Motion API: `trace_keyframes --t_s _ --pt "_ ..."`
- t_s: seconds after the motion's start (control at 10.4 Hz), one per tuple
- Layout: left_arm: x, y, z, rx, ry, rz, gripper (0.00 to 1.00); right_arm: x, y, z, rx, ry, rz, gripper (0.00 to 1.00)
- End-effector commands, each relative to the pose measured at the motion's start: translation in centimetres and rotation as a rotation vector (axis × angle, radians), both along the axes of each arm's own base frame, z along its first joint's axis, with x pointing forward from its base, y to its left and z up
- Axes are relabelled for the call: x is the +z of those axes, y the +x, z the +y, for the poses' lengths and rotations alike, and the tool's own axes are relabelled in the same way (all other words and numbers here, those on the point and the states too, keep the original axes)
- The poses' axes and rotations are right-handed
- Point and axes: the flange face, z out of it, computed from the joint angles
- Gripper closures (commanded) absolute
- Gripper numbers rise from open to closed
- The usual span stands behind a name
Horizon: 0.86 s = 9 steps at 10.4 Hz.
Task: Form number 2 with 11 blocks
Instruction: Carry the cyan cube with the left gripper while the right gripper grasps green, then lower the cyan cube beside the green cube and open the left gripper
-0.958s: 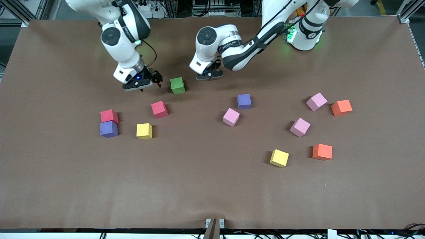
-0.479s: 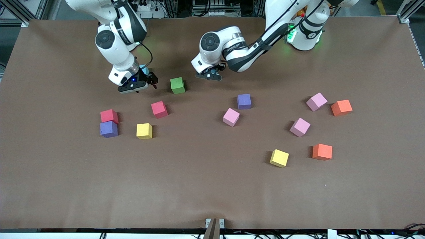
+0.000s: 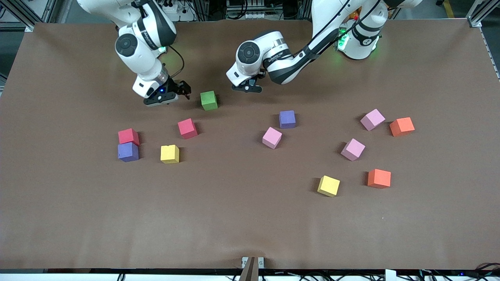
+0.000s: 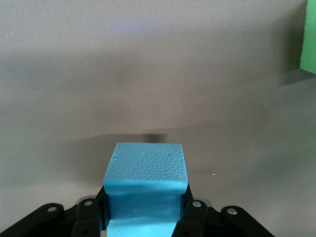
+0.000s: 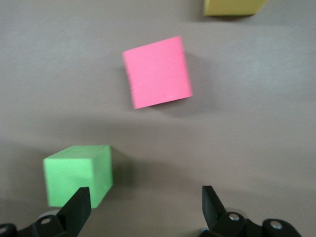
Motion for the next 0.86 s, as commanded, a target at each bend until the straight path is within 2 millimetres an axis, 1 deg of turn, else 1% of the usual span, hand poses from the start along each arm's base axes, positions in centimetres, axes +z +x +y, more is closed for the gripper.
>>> trace_keyframes --t_s 0.0,0.19,0.29,0.38,0.48,0.67,0.77 --pt "-0.5 0.1 0.2 0.055 0.018 0.031 0.82 0.6 -0.4 0.1 -0.015 0.026 0.002 0.00" --pt "-1.7 0.9 0.7 0.101 0.042 0.034 0.80 0.4 -0.4 0.1 -0.015 0.025 0.001 0.00" --pt "-2.2 1.1 0.9 0.099 0.046 0.031 0.79 0.3 -0.7 0.5 -0.008 0.024 -0.002 0.00" --pt "-2.5 1.2 1.0 0.102 0.045 0.028 0.78 0.3 -1.1 1.3 -0.010 0.027 -0.009 0.00" --pt "-2.6 1.3 0.9 0.093 0.039 0.021 0.78 0.1 -1.3 1.8 -0.026 0.027 -0.010 0.00" --pt "-2.9 1.2 0.9 0.070 0.034 0.009 0.70 0.0 -1.4 1.9 -0.022 0.026 -0.011 0.00" --pt "-2.9 0.9 0.7 0.050 0.036 -0.005 0.68 -0.1 -1.4 1.9 -0.022 0.025 -0.010 0.00"
